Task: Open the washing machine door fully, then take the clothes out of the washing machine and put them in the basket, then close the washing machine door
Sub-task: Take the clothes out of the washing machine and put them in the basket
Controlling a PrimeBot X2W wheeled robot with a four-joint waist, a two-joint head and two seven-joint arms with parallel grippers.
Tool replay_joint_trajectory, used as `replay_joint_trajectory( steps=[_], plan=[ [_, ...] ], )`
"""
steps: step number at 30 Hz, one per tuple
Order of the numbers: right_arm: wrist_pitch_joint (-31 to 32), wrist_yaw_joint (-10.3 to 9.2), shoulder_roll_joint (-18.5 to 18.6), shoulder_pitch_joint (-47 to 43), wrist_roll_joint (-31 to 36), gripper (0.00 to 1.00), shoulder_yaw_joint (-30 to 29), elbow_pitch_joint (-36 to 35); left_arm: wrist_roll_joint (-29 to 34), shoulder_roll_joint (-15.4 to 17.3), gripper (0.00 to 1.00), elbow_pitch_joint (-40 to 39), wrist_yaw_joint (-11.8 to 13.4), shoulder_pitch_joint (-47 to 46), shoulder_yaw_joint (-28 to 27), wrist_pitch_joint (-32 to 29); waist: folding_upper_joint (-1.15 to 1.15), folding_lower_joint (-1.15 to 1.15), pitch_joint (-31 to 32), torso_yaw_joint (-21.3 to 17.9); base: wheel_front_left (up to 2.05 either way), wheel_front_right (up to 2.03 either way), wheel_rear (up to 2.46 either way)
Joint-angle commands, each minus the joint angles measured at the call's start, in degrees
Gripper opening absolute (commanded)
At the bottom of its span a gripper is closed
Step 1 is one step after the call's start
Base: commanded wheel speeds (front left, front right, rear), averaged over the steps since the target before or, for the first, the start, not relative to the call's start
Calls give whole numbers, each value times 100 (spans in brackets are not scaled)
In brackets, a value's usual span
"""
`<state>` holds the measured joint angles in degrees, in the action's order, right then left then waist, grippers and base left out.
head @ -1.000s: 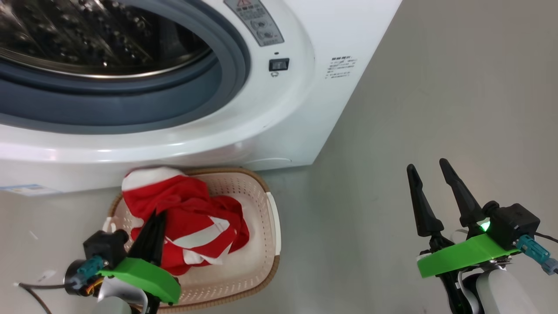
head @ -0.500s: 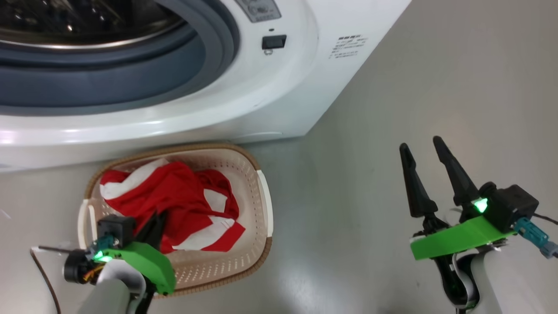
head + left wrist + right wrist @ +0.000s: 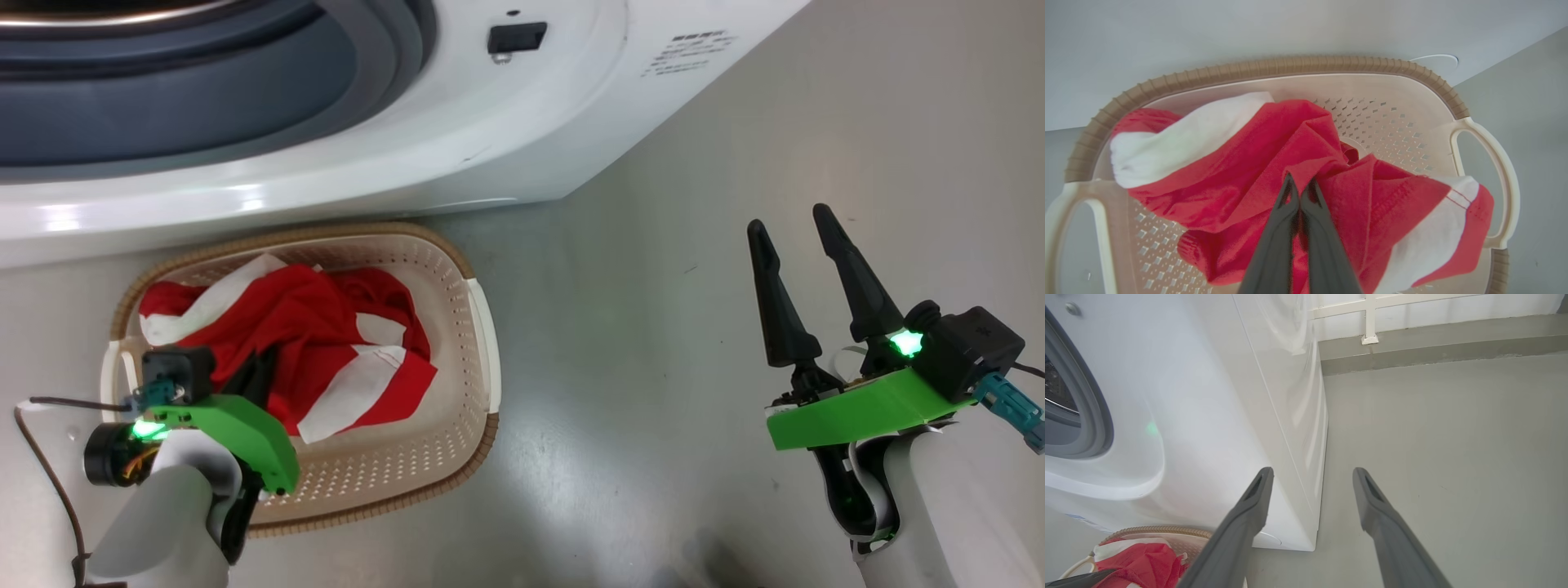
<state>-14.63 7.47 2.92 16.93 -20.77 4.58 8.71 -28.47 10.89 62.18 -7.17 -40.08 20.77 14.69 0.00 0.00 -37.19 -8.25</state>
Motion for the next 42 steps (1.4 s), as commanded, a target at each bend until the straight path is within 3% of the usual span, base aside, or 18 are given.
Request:
replay_joint_trajectory(
  steps=[1,2,6,7,9,25,42],
  plan=[
    [-37,2,-4,-36,-34,100,117,-144,-84,198,9,24,-32,2,-69,30,0,0,-51,4,0,0,0],
    [-37,2,-4,-33,-31,100,115,-143,-123,200,14,53,-32,-23,-38,30,0,0,-55,6,0,0,0],
    [-37,2,-4,-14,-14,100,97,-132,-279,215,60,118,-32,-86,54,30,0,0,-35,19,0,0,0],
    [-37,2,-4,-14,-14,100,97,-132,-279,215,60,118,-32,-86,54,30,0,0,-35,19,0,0,0],
    [-37,2,-4,-6,-12,100,89,-124,-342,221,100,113,-32,-91,92,30,0,0,-11,32,0,0,0],
    [-37,2,-4,-86,9,100,54,20,-452,274,100,-417,-32,190,-13,30,0,0,511,193,0,0,0],
    [-37,2,-2,-565,134,100,-77,238,508,98,100,-1981,-32,1243,-1372,30,0,0,1729,428,0,0,0]
  ],
)
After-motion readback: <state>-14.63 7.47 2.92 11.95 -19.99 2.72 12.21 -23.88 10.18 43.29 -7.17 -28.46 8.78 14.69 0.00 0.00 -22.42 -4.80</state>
